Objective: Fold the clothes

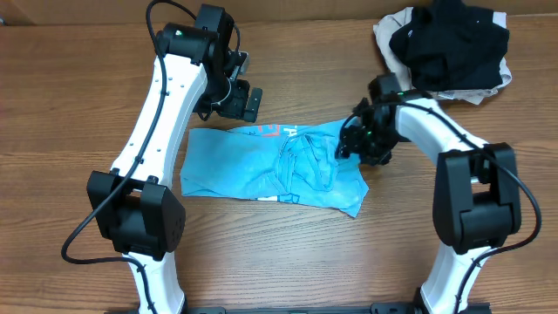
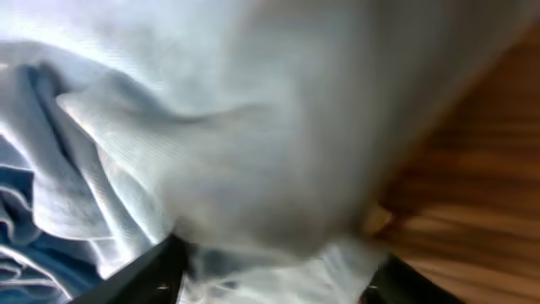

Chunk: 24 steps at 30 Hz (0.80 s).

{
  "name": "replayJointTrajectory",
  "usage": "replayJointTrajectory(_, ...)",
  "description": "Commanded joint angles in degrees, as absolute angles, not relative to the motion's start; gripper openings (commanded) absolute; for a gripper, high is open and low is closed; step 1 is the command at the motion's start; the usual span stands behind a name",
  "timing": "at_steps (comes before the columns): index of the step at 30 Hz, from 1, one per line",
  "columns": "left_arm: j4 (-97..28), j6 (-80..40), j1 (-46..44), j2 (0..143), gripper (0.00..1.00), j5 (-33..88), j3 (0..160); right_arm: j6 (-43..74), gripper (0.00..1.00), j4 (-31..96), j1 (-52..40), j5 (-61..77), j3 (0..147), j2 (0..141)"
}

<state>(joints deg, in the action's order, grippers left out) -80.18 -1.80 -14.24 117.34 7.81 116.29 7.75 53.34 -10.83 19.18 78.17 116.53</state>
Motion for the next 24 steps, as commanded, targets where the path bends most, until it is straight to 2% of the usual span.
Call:
replayJointTrajectory(1,-80.2,-2.5,-14.2,116.9,1.0,6.8,117.4,11.2,0.62,53.2,-14.6,15.6,76.1,119.0)
replayJointTrajectory(7,-80.2,-2.6,-14.2,116.9,1.0,5.4,117.4,19.4,0.42,53.9,-15.7,7.1,76.1,119.0)
replayJointTrajectory(14,-80.4,-2.6,-14.2,116.9,1.0,1.3,117.4,19.7,0.04,53.4,-10.4,6.2,76.1,118.9)
replayJointTrajectory(24,-79.0,-2.6,-14.0,116.9,1.0,-3.6,117.4,9.7,0.04,52.9,1.0,18.9,76.4,118.9)
